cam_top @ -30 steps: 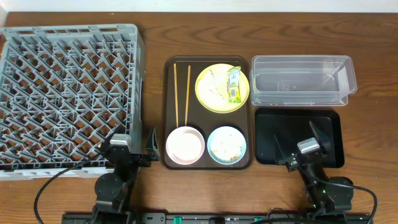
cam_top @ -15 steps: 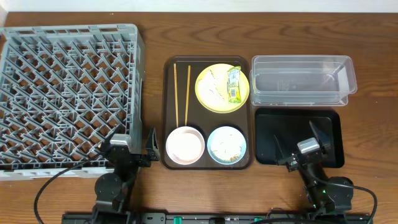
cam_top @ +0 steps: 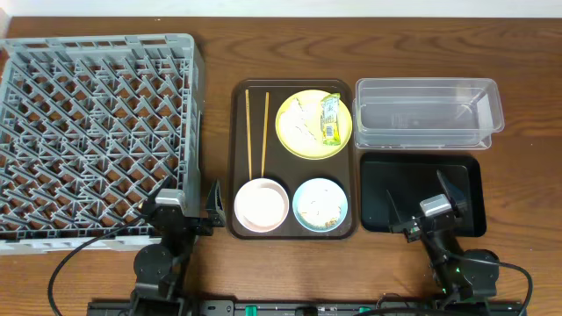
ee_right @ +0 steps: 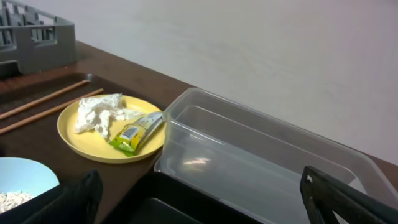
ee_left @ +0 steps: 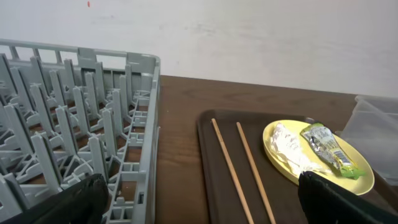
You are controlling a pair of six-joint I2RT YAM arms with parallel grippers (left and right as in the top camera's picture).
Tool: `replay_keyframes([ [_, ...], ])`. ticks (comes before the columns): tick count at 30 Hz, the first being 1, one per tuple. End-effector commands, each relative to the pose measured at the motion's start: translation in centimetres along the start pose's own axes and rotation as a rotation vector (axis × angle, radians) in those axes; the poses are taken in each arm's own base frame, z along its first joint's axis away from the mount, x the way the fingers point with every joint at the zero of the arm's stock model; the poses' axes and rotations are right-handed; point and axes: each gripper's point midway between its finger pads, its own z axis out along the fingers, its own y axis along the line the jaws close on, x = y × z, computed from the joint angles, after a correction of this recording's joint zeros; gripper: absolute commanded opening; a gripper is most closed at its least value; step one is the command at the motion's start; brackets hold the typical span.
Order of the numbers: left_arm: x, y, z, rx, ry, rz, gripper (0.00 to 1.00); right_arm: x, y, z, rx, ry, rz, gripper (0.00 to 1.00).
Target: Sort waste into correct bins and load items into the dishwasher
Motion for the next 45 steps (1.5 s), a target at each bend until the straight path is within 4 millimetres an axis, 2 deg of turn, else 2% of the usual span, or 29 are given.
replay_keyframes([
  [1,1.5,0.3,0.0,-0.011,0.054,-0.005,0.98,0.2,-0.2,0.0,0.009,0.002,0.014,0.99],
  [25,1.5,0.3,0.0,-0.011,0.054,-0.005,0.98,0.0,-0.1,0.0,0.001,-0.005,0.013,0.99],
  [27,0.8,0.8,0.1,-0.041,0.02,0.022,0.98,-0.9,0.2,0.0,-0.017,-0.044,0.01,0.99],
  [29,0.0,0.8,0.1,-0.042,-0.011,0.02,0.98,-1.9,1.3,-0.2,-0.088,-0.088,0.036,0.99],
  [33,-0.7,0.6,0.1,-0.034,-0.038,0.012,0.98,-2.4,3.3,-0.5,-0.209,-0.105,0.108,0.99],
  [37,-3.3,-3.2,-0.5,0.173,-0.131,0.025,0.98,-3.4,4.1,-0.9,-0.272,-0.122,0.176,0.99],
  [42,-6.3,-3.9,-1.3,0.199,-0.18,-0.023,0.98,-5.9,5.0,-1.9,-0.355,-0.129,0.216,0.99],
  [45,-8.2,-4.2,-1.7,0.198,-0.178,-0.025,0.98,-7.0,4.9,-2.1,-0.376,-0.06,0.247,0.99],
])
